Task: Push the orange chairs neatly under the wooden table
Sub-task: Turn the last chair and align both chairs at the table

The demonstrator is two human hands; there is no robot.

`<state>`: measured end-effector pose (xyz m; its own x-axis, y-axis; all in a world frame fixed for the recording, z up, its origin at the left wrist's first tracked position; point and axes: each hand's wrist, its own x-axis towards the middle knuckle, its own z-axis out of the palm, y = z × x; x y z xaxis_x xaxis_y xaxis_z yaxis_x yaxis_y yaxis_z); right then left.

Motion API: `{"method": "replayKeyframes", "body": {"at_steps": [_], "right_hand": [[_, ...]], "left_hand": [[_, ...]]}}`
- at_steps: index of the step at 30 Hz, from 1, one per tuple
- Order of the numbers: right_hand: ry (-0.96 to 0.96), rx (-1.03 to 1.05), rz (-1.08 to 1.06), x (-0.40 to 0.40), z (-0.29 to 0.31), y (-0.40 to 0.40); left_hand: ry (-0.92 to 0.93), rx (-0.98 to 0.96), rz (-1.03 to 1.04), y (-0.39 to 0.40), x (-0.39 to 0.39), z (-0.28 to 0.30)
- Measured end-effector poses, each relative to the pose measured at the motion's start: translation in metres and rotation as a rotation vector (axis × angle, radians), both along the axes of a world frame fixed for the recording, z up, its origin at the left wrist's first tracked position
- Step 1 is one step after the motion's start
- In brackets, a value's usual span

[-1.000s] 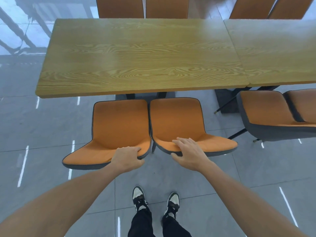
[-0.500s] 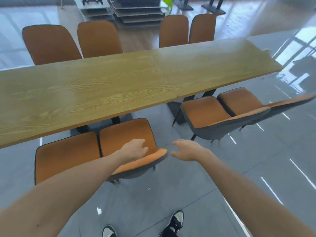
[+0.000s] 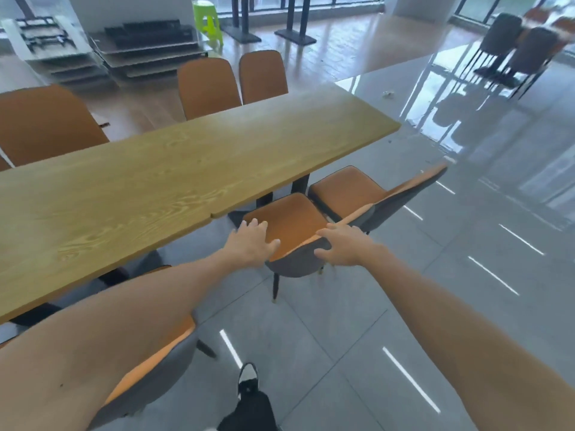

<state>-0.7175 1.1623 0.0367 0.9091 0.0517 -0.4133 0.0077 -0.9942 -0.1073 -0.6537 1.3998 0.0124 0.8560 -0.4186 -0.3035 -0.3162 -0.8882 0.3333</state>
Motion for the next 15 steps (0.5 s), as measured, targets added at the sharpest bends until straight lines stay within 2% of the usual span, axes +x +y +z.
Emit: {"method": "replayKeyframes", "body": {"at_steps": [7, 15], "right_hand": [[-0.100, -0.223, 0.045, 0.061, -0.007, -0.122], [-0.163, -0.308, 0.095, 0.146, -0.001, -0.237]], "left_hand": [[-0.171, -0.131, -0.025, -0.137, 0.083, -0.018], [-0.140, -0.228, -0.047, -0.272, 0.167, -0.039]]}}
